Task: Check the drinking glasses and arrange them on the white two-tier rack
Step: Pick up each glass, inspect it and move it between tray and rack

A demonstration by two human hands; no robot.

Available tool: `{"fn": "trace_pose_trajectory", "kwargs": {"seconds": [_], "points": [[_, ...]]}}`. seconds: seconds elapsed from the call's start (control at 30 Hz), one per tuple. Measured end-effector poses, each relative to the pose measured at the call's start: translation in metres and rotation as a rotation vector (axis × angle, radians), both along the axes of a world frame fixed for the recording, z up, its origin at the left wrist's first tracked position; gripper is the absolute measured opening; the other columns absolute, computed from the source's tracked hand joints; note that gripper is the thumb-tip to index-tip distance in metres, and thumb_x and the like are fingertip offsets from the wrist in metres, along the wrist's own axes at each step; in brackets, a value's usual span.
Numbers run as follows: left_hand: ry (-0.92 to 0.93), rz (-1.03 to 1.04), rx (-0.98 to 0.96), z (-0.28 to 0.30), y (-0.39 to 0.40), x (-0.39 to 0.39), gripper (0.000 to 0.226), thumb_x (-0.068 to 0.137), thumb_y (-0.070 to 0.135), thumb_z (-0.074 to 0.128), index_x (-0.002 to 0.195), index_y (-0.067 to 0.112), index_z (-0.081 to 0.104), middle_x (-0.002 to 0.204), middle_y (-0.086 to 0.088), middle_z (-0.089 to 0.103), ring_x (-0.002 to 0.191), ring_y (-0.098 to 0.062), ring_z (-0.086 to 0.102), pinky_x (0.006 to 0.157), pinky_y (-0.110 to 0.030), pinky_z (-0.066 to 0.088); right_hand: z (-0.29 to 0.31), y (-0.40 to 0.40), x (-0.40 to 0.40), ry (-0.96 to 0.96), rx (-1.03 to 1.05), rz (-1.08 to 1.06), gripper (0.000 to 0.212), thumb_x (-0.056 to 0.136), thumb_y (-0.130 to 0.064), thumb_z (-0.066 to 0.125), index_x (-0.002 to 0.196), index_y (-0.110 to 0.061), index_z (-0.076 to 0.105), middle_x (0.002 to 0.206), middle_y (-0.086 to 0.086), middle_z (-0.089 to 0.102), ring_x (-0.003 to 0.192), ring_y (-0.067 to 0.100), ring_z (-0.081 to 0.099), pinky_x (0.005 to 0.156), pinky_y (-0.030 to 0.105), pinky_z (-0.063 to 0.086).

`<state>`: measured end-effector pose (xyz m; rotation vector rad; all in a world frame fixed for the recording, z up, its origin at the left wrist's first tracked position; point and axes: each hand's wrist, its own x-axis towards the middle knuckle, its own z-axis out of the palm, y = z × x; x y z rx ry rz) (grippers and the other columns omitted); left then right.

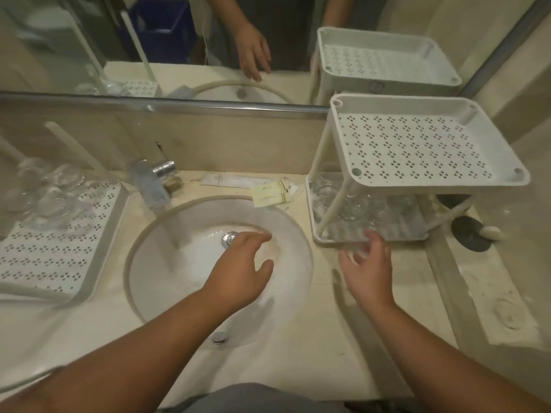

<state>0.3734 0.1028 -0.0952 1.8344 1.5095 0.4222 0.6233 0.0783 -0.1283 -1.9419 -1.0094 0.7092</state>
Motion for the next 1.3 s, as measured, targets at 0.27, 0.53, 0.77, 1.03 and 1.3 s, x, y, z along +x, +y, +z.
{"fn": "trace_pose_trajectory", "kwargs": {"seconds": [0.27,0.53,0.77,1.03,1.3], "points": [[-0.146,0.168,0.001,0.010,-0.013,-0.103,0.042,0.094,0.026,0.061,0.133,0.036,0.054,0.130,0.018,0.046,0.094,0.002,0.061,0.077,0.001,0.038,0.008,-0.017,-0.117,0.031,0.094,0.282,0.048,0.085,-0.012,0.069,0.125,-0.030,0.050,0.135,-0.020,0.037,0.114,0.002,0.055,0.088,0.020,0.052],[-0.192,0.290,0.034,0.039,-0.010,-0.201,0.048,0.093,0.034,0.062,0.139,0.041,0.048,0.131,0.021,0.039,0.090,0.000,0.064,0.077,-0.011,0.045,0.043,0.007,-0.252,0.051,0.177,0.572,0.061,0.084,-0.019,0.070,0.120,-0.058,0.041,0.148,-0.032,0.022,0.118,-0.002,0.054,0.087,0.013,0.050],[-0.278,0.367,0.136,0.074,0.001,-0.266,0.049,0.090,0.034,0.064,0.134,0.049,0.048,0.134,0.025,0.040,0.089,0.003,0.066,0.078,-0.013,0.050,0.070,0.045,-0.340,0.042,0.221,0.719,0.058,0.085,-0.019,0.070,0.121,-0.054,0.042,0.160,-0.021,0.007,0.123,-0.005,0.050,0.089,0.015,0.051],[-0.429,0.537,0.145,0.097,0.027,-0.326,0.046,0.092,0.027,0.063,0.135,0.040,0.052,0.124,-0.019,0.063,0.046,0.007,0.054,0.045,-0.007,0.035,0.075,0.092,-0.407,-0.098,0.230,0.850,0.067,0.084,-0.027,0.068,0.137,-0.049,0.033,0.160,-0.019,0.001,0.115,-0.001,0.052,0.080,0.009,0.050],[-0.364,0.647,0.084,0.060,0.053,-0.366,0.046,0.090,0.031,0.063,0.135,0.037,0.054,0.136,0.008,0.054,0.074,0.000,0.067,0.062,-0.021,0.051,0.065,0.143,-0.462,-0.426,0.173,1.003,0.055,0.084,-0.025,0.069,0.135,-0.026,0.046,0.135,-0.003,0.046,0.098,0.015,0.061,0.085,0.036,0.052]]}}
